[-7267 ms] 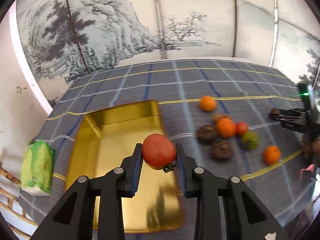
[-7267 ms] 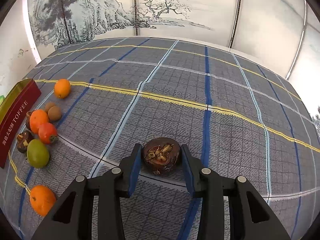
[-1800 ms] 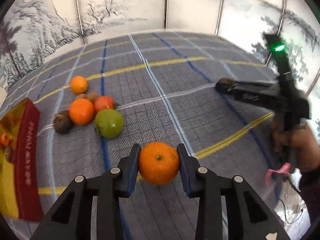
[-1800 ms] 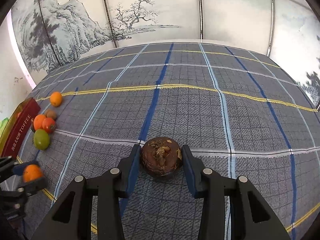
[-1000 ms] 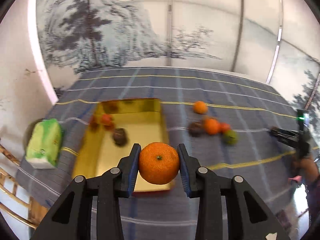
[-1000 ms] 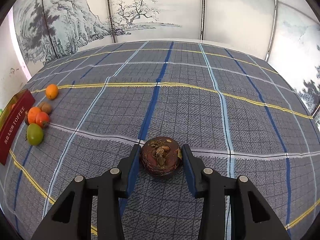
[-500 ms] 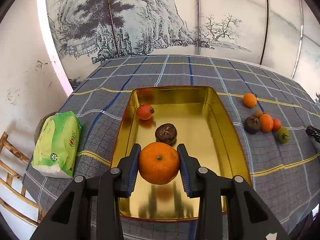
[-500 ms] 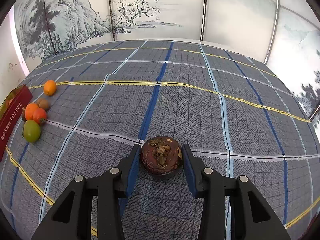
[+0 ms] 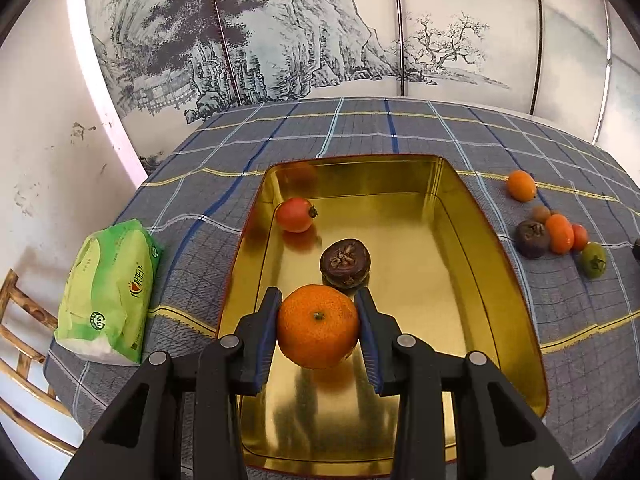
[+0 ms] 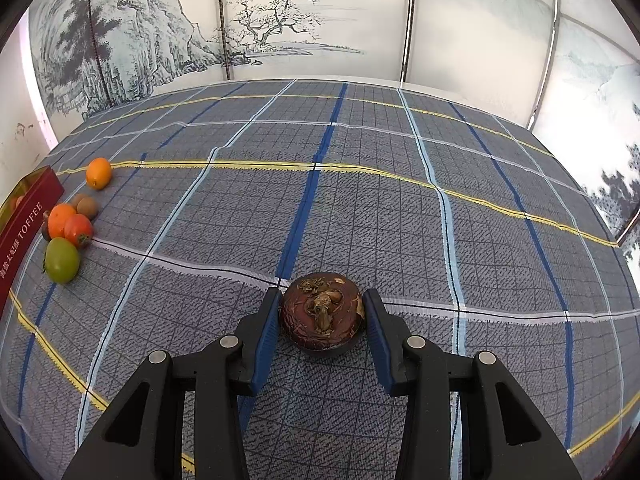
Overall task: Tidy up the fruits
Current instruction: 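Carry the mandarin into the tin and open the left tool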
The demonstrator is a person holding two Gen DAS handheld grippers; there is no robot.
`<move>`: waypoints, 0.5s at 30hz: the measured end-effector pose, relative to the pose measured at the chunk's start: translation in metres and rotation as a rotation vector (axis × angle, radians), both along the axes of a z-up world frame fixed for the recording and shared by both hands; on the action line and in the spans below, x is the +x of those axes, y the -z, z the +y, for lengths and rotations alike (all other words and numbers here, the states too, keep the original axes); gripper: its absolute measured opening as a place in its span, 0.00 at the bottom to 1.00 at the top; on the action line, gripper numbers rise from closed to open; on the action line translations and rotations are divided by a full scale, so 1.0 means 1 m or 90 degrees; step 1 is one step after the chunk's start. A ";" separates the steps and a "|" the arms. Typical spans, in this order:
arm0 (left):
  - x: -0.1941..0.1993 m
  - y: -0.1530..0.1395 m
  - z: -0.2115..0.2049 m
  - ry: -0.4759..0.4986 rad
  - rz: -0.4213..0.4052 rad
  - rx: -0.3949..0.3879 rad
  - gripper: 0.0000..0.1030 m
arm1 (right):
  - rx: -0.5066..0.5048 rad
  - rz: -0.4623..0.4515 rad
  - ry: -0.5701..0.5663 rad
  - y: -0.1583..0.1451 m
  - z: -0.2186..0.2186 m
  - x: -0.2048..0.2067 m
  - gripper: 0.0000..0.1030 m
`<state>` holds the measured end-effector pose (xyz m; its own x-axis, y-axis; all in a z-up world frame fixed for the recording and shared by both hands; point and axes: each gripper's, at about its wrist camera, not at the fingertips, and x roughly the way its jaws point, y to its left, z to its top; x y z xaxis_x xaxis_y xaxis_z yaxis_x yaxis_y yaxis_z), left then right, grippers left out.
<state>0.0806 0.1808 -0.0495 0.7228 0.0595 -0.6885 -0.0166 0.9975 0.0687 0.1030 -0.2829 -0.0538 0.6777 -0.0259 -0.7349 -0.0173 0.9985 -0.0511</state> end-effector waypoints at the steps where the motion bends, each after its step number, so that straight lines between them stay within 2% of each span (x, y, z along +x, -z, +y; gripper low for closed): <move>1: 0.001 0.001 0.000 0.000 0.001 0.000 0.33 | 0.001 0.000 0.000 0.000 0.000 0.000 0.41; 15: 0.003 0.003 -0.003 0.007 -0.002 0.018 0.33 | -0.001 0.000 0.000 0.000 0.000 0.000 0.41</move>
